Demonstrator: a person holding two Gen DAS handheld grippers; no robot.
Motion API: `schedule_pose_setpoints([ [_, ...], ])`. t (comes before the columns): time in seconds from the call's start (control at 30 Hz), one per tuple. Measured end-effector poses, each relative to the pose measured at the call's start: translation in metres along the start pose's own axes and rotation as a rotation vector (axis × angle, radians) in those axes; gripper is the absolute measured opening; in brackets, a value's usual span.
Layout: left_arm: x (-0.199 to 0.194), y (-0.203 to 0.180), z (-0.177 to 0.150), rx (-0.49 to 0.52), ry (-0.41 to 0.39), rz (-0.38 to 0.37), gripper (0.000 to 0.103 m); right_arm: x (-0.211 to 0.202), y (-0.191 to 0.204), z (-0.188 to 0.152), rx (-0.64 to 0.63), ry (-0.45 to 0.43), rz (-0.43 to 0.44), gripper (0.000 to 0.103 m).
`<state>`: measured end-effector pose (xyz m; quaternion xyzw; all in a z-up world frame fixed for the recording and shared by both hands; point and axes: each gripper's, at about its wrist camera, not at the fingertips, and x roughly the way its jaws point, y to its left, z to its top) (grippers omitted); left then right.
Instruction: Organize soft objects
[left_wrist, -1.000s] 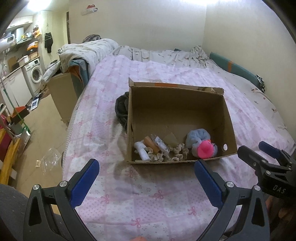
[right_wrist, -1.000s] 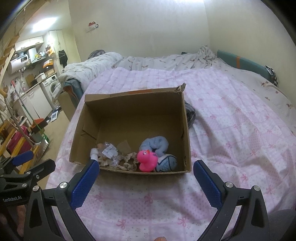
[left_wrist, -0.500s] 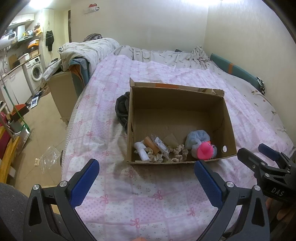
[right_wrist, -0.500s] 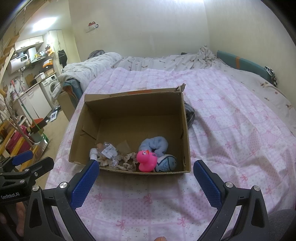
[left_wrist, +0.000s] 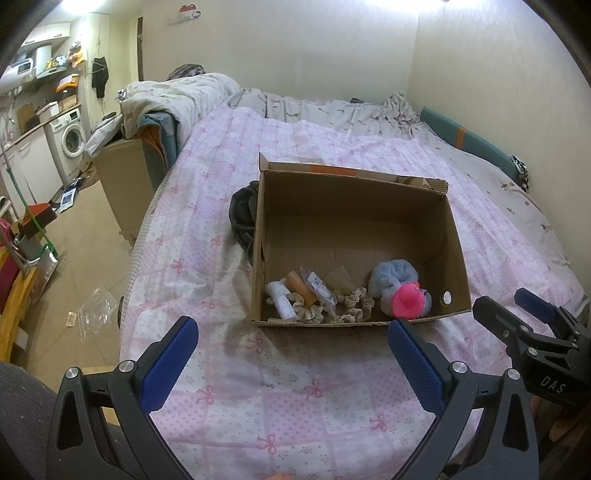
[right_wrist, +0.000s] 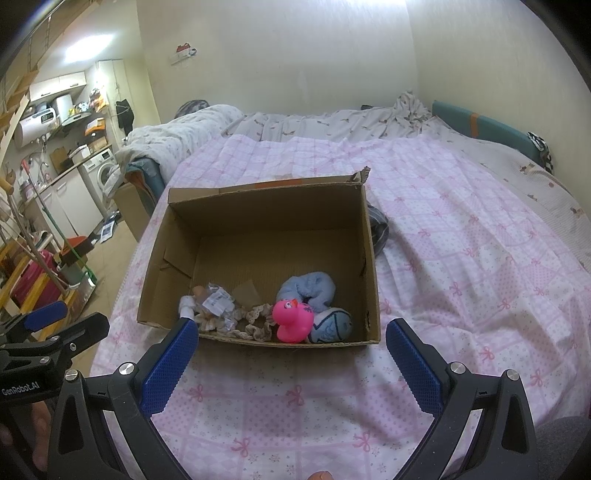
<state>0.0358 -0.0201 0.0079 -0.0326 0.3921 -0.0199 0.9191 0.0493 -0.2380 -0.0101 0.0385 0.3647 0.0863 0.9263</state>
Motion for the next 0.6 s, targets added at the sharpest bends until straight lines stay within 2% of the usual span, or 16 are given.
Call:
schedule_pose_setpoints([
  [0.6, 0.0006, 0.0028, 0.0004, -0.028, 0.003, 0.006, 0.102, -0.0006, -0.0002, 0.0001, 0.0, -0.001, 0.001, 0.103],
])
